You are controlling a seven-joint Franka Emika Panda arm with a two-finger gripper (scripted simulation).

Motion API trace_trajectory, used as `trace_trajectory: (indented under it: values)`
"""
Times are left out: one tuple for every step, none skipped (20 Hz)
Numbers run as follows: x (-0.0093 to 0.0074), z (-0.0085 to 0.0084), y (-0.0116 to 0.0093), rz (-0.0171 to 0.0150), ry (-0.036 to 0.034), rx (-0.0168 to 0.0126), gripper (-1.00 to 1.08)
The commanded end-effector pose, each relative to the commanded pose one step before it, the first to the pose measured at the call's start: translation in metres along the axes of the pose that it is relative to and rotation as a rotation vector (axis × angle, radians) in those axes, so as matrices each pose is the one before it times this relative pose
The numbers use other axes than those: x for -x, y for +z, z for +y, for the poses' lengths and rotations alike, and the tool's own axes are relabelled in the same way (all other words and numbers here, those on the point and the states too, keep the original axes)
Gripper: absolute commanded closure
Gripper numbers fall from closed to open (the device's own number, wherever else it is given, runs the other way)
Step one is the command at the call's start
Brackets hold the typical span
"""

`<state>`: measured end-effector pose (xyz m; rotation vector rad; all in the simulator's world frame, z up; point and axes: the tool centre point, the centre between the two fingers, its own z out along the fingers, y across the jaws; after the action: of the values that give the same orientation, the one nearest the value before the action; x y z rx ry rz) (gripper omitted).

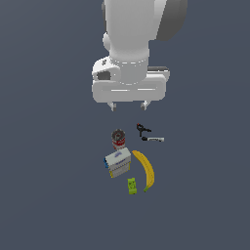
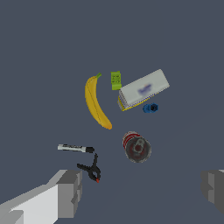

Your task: Pick up a designated object from a clutter of objects.

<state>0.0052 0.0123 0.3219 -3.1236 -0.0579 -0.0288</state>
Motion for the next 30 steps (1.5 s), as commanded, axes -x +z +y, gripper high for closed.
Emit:
trace_trajectory:
  values:
    - [0.00000,0.00001,0.00000,0.00000,0.00000,0.00000,-0.92]
    - [-0.00007,-0.00053,0.00017,-0.00006,-0.00132,0.00041,-0.92]
    - [-0.00023,-0.00170,0.00051,-0.00021,-0.00413,0.00123,-0.92]
    - [-0.00037,-0.00272,0.00084,-0.00032,-0.00668,0.00198,-0.92]
    - [-0.00052,-0.00380,0.00116,-0.00043,-0.00931,0.00274,-0.92]
    - [-0.00067,-0.00482,0.00145,-0.00051,-0.01180,0.00343,-0.92]
    - [-0.00070,-0.00498,0.00146,-0.00048,-0.01216,0.00348,-0.92]
    - [-0.00057,-0.00388,0.00111,-0.00034,-0.00946,0.00268,-0.92]
    - [-0.00041,-0.00276,0.00076,-0.00023,-0.00671,0.00188,-0.92]
    - [-0.00025,-0.00162,0.00043,-0.00013,-0.00393,0.00110,-0.92]
    - [-0.00008,-0.00053,0.00012,-0.00004,-0.00124,0.00035,-0.92]
    - [0.00010,0.00070,-0.00018,0.00005,0.00163,-0.00045,-0.92]
    - [0.00012,0.00070,-0.00015,0.00005,0.00169,-0.00048,-0.92]
    - [0.00006,0.00002,0.00018,0.00000,0.00000,0.00000,-0.92]
    - [0.00008,-0.00009,0.00072,-0.00005,-0.00097,0.00006,-0.92]
    - [0.00014,-0.00042,0.00124,-0.00009,-0.00205,0.00032,-0.92]
    - [0.00021,-0.00054,0.00176,-0.00012,-0.00277,0.00039,-0.92]
    - [0.00030,-0.00058,0.00225,-0.00015,-0.00332,0.00043,-0.92]
    - [0.00040,-0.00069,0.00275,-0.00018,-0.00399,0.00049,-0.92]
    - [0.00050,-0.00077,0.00325,-0.00021,-0.00465,0.00055,-0.92]
    - [0.00061,-0.00088,0.00373,-0.00024,-0.00533,0.00060,-0.92]
    - [0.00072,-0.00101,0.00418,-0.00027,-0.00602,0.00067,-0.92]
    - [0.00084,-0.00116,0.00465,-0.00030,-0.00679,0.00074,-0.92]
    - [0.00097,-0.00134,0.00511,-0.00033,-0.00761,0.00081,-0.92]
    - [0.00112,-0.00148,0.00553,-0.00036,-0.00831,0.00084,-0.92]
    - [0.00129,-0.00162,0.00598,-0.00039,-0.00905,0.00087,-0.92]
    - [0.00148,-0.00177,0.00643,-0.00042,-0.00980,0.00088,-0.92]
    - [0.00169,-0.00195,0.00686,-0.00044,-0.01059,0.00090,-0.92]
    - [0.00192,-0.00213,0.00729,-0.00047,-0.01141,0.00089,-0.92]
    - [0.00217,-0.00233,0.00771,-0.00050,-0.01224,0.00087,-0.92]
